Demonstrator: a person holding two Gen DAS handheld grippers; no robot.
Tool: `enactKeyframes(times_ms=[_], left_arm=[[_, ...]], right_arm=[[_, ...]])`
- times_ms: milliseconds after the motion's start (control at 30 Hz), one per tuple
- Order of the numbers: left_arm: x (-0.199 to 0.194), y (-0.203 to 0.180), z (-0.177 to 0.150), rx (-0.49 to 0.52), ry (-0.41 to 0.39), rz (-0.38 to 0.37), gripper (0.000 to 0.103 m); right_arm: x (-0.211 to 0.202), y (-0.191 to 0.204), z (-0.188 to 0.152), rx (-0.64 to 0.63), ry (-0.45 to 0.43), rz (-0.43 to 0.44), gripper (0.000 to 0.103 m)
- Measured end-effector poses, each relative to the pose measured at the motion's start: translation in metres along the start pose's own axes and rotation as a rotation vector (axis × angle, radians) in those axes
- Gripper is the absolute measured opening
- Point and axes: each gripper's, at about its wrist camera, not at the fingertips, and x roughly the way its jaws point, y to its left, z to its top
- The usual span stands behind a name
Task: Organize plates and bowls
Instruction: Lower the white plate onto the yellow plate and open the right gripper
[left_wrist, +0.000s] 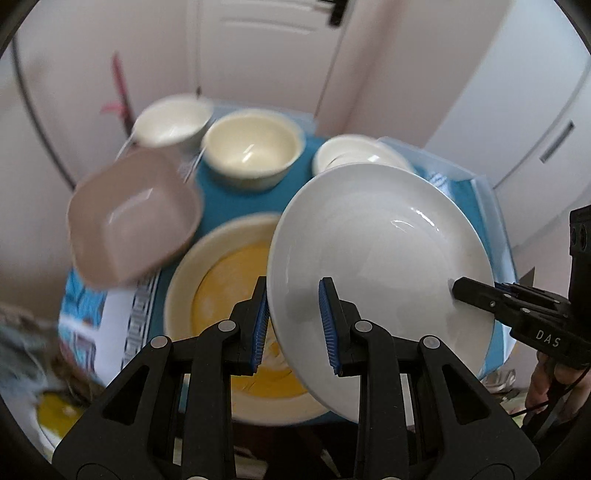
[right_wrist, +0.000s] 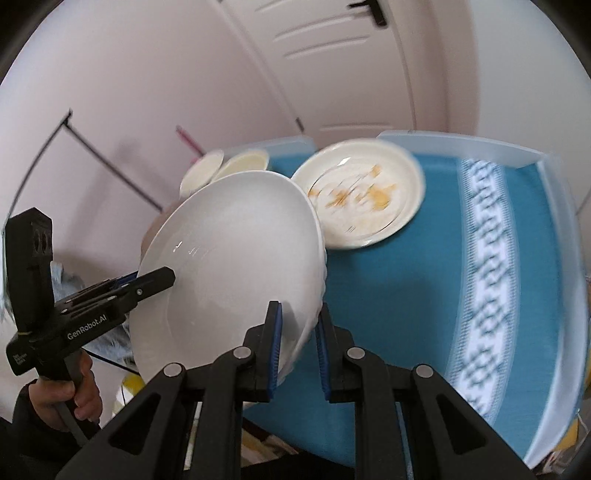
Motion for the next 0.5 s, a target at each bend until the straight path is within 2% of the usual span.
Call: enactKeyframes(times_ms=[100, 233, 500], left_arm=[[0.009, 0.022, -0.020, -0.031, 0.018, 0.028, 0.024], [0.027, 0.044, -0.038, -0.053, 0.020, 0.026, 0.024], [0.049, 0.054, -0.046, -0.053, 0.030, 0.049, 0.024]], right_arm=[[0.028, 0.012, -0.008, -0.013, 0.048, 0.013, 0.016], [0.054, 0.028, -0.015, -0.077, 0.070, -0.017, 0.016], [0.072, 0.040, -0.009, -0.155, 0.073, -0.079, 0.016]])
